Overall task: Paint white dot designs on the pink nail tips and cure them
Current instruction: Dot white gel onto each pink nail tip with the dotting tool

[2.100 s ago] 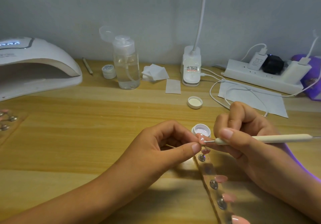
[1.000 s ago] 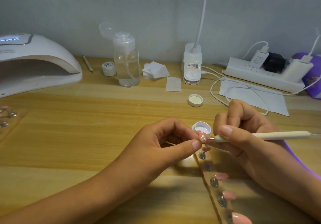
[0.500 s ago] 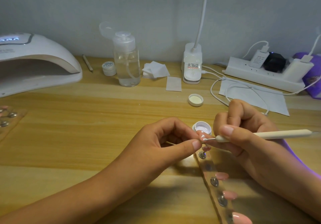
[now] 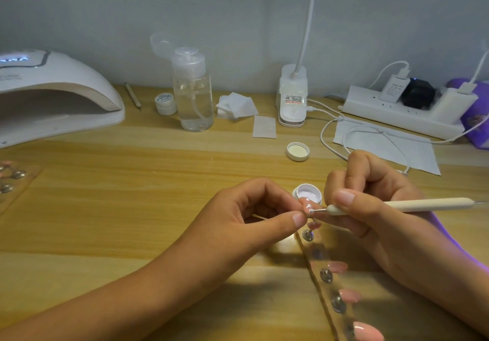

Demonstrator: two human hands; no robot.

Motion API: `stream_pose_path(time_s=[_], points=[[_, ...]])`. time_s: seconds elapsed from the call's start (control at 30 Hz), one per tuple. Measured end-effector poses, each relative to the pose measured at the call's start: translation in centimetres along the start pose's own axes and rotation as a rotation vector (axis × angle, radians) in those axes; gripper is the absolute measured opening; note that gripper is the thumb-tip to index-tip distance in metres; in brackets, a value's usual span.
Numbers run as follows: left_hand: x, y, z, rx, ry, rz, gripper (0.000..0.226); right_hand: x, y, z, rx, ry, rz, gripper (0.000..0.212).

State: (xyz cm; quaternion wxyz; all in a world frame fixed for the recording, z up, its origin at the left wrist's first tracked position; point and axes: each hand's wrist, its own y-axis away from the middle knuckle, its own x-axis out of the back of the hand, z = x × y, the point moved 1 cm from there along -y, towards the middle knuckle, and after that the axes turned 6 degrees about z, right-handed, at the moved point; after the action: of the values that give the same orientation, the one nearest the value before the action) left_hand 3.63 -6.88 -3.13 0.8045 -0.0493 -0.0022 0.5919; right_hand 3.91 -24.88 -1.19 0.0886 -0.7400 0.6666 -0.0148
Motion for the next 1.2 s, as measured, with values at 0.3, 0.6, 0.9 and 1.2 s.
stream_pose_path(time_s=[0.3, 0.6, 0.9, 1.2], points=[[-0.1, 0.0, 0.1, 0.003, 0.0, 0.007, 0.01, 0.2, -0.2, 0.5, 0.02, -0.076, -0.101, 0.027], [0.0, 0.0, 0.1, 0.003, -0.008, 0.006, 0.011, 0.3, -0.5, 0.8, 0.055, -0.133, -0.193, 0.018], [0.0, 0.0, 0.1, -0.001, -0.017, 0.004, 0.011, 0.4, -0.4, 0.7, 0.059, -0.134, -0.202, 0.015], [0.1, 0.0, -0.1, -0.002, -0.02, 0.0, 0.009, 0.5, -0.5, 1.0, 0.057, -0.15, -0.193, 0.016]])
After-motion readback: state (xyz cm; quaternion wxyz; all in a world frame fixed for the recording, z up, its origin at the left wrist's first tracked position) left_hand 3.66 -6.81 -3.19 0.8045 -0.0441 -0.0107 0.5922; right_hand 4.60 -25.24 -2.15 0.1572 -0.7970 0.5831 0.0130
